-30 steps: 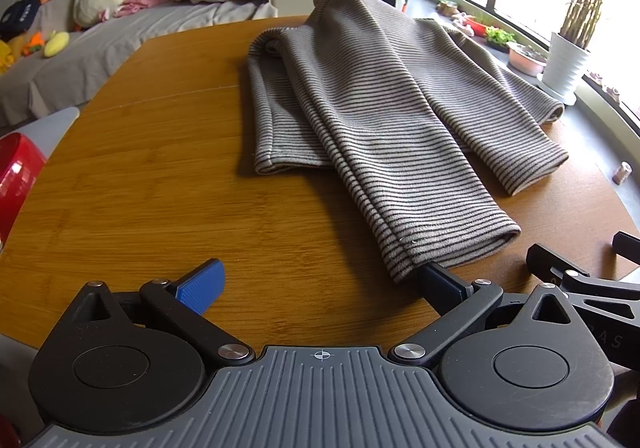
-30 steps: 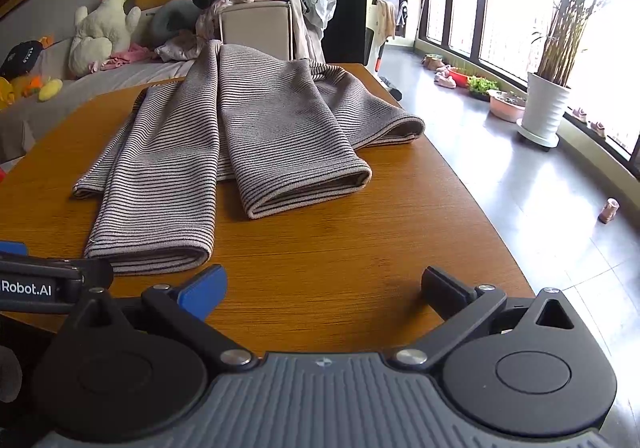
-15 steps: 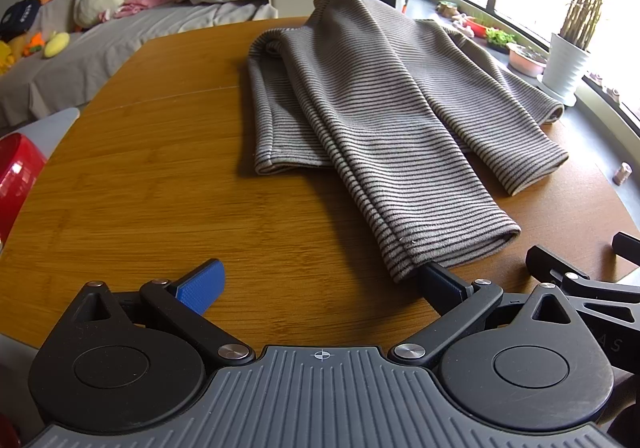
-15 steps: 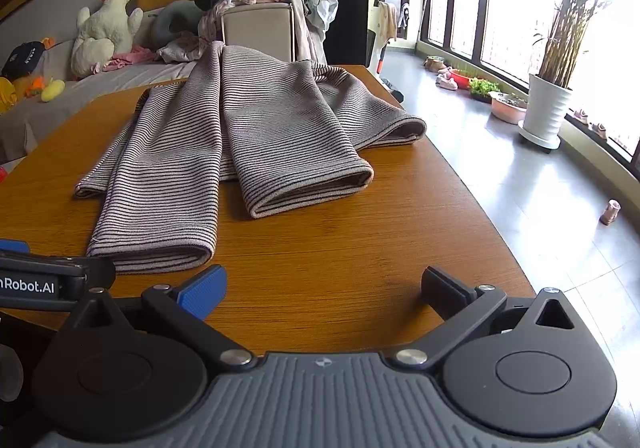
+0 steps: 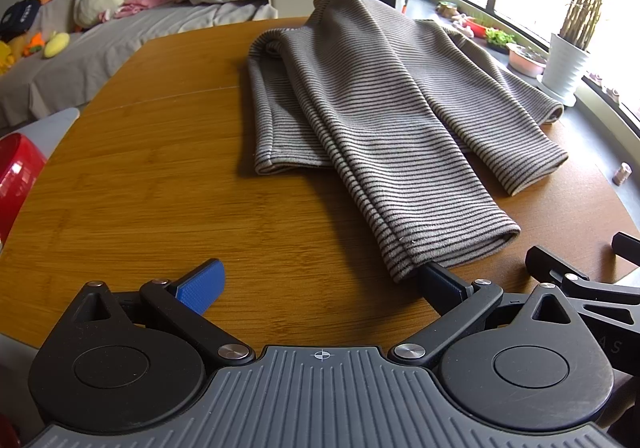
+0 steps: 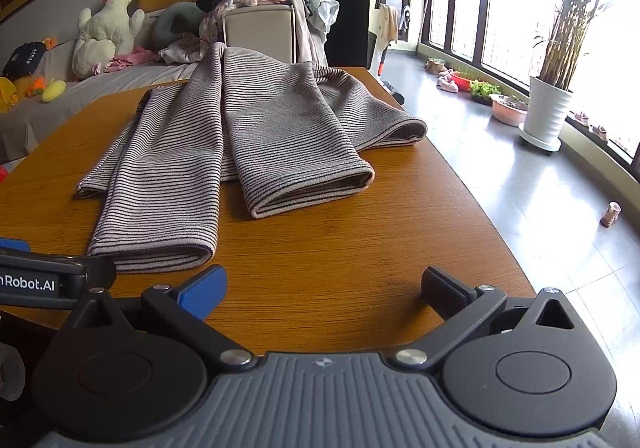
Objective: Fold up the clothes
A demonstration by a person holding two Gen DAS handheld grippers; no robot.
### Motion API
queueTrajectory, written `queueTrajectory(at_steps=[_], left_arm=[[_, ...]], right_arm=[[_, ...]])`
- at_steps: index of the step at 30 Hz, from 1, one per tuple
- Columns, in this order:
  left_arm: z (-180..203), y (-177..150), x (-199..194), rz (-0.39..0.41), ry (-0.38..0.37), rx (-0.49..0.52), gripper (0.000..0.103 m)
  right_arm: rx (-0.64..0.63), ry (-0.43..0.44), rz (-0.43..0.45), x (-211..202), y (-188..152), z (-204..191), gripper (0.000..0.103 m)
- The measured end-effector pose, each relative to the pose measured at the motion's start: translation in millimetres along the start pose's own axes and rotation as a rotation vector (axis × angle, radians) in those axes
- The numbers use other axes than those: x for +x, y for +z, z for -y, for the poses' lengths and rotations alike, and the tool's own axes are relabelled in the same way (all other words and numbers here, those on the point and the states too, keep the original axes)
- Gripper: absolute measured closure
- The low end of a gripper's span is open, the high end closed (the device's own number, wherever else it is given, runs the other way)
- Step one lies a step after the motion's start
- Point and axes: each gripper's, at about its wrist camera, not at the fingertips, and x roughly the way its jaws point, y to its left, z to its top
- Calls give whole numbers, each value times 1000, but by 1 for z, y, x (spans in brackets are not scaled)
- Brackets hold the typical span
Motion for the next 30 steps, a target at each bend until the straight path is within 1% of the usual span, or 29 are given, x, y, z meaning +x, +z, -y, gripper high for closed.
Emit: queueTrajectory(at_steps=[30], left_arm=[[0, 0, 0, 2, 0, 0, 0]], right_arm=[[-3, 4, 14, 0, -1, -2, 0]])
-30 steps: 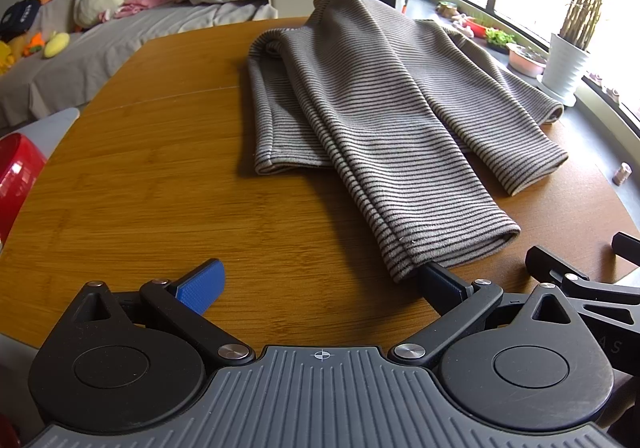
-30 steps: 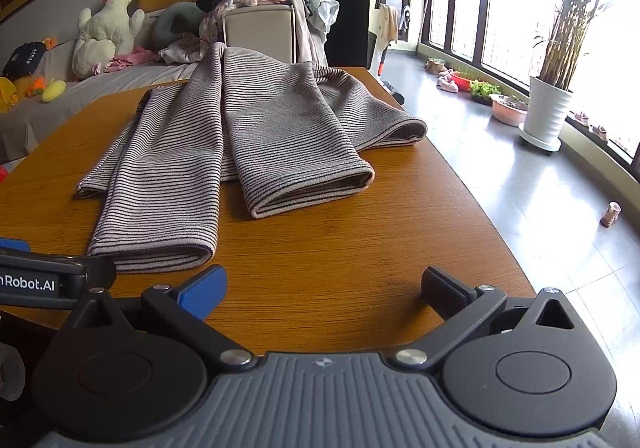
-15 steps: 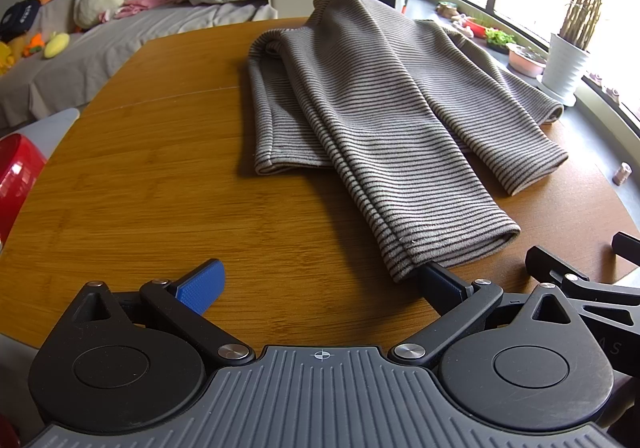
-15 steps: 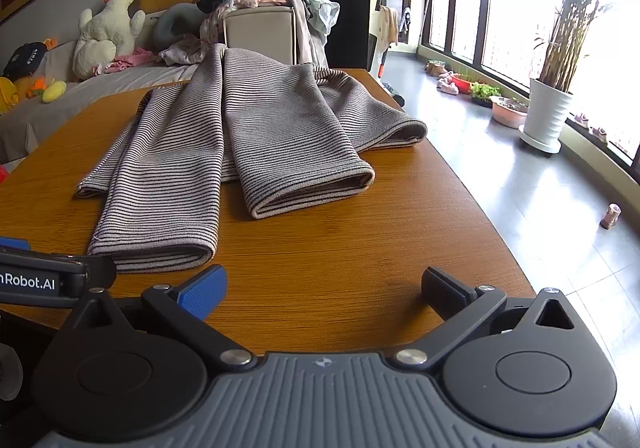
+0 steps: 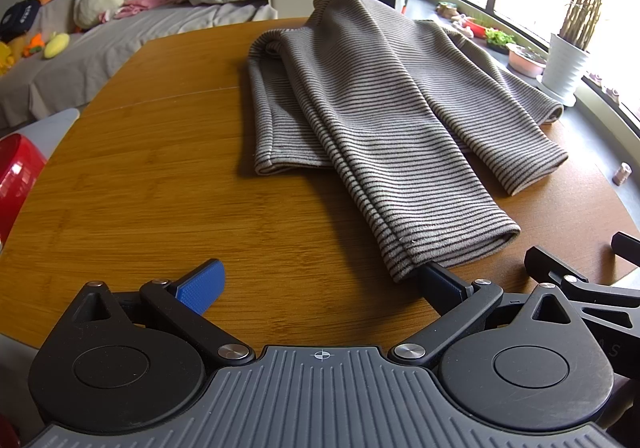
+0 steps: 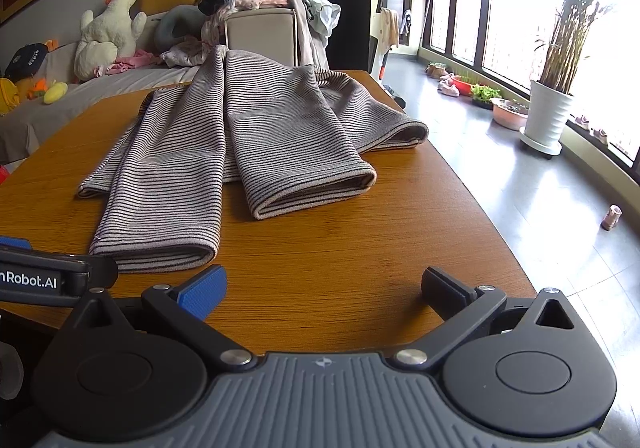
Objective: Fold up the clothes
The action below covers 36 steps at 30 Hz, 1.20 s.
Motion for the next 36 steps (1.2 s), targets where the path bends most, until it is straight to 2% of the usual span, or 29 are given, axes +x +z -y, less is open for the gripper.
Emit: queueTrajectory(at_steps=[36], left_arm=[[1, -1, 1, 5, -5, 5, 0]], right_arm=[[-4, 9, 4, 0, 0, 0, 0]])
